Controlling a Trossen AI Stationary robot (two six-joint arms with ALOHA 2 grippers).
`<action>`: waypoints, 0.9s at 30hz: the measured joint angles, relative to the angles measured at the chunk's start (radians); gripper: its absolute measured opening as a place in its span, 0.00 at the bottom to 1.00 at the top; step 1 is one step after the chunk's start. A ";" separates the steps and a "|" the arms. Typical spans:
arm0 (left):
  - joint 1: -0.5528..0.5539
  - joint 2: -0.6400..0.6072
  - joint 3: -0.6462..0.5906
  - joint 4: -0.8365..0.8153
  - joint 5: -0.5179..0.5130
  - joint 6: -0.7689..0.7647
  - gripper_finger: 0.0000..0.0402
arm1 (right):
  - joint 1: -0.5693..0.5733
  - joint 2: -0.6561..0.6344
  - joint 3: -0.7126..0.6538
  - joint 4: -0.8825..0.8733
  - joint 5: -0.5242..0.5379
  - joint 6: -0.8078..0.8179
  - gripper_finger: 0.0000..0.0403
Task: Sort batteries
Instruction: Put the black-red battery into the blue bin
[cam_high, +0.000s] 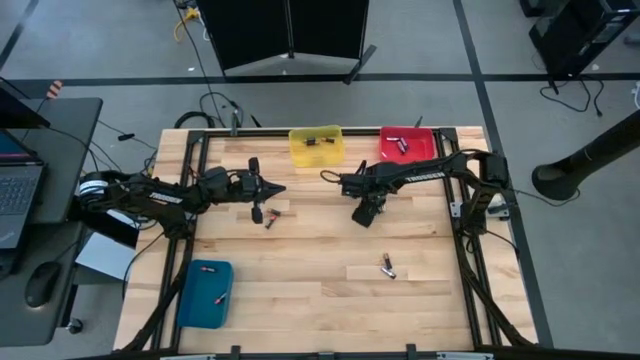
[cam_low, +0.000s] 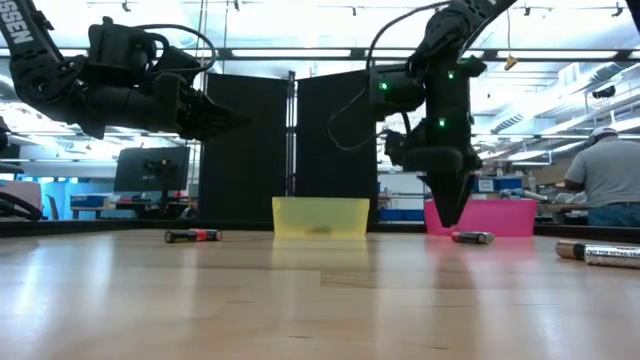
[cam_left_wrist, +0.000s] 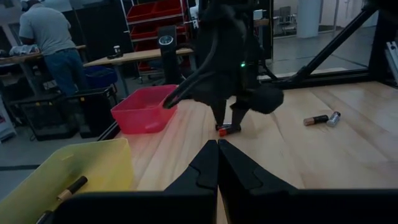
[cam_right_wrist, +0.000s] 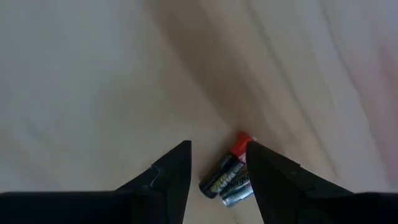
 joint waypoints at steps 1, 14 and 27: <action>0.000 0.000 0.000 0.000 0.000 0.000 0.03 | -0.009 0.000 -0.007 -0.003 -0.001 0.026 0.41; 0.000 0.000 0.000 -0.030 0.000 -0.002 0.03 | -0.040 0.000 -0.040 0.044 -0.025 0.073 0.40; 0.000 0.000 0.000 -0.045 0.000 -0.002 0.03 | -0.042 0.000 -0.040 0.039 -0.003 0.108 0.34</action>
